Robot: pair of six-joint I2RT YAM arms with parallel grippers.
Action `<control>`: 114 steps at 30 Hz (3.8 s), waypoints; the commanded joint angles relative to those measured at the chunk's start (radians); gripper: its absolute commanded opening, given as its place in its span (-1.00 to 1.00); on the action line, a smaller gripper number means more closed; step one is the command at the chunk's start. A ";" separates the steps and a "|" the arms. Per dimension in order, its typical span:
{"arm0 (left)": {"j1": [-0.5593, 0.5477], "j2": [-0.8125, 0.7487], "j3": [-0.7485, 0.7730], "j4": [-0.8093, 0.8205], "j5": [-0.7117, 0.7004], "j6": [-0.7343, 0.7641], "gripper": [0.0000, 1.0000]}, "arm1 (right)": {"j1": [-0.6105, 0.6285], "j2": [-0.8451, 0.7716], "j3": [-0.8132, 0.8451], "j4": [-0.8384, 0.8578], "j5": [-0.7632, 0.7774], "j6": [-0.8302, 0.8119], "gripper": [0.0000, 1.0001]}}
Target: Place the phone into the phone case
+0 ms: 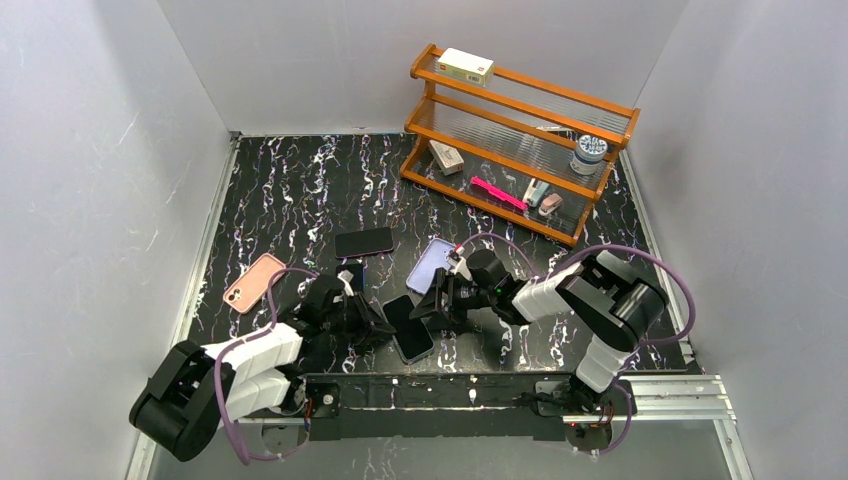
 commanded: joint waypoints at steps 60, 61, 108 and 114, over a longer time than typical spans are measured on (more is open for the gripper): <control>-0.139 0.145 0.119 0.376 0.012 -0.086 -0.62 | 0.088 -0.136 0.114 -0.192 0.035 -0.230 0.46; -0.148 0.150 0.125 0.380 0.008 -0.086 -0.61 | 0.089 -0.138 0.112 -0.196 0.033 -0.234 0.47; -0.256 0.169 0.109 0.413 -0.120 -0.046 -0.49 | 0.084 -0.333 0.035 -0.440 0.201 -0.323 -0.97; -0.237 0.026 0.223 0.093 -0.173 0.065 -0.09 | 0.075 -0.391 0.030 -0.414 0.207 -0.310 -0.97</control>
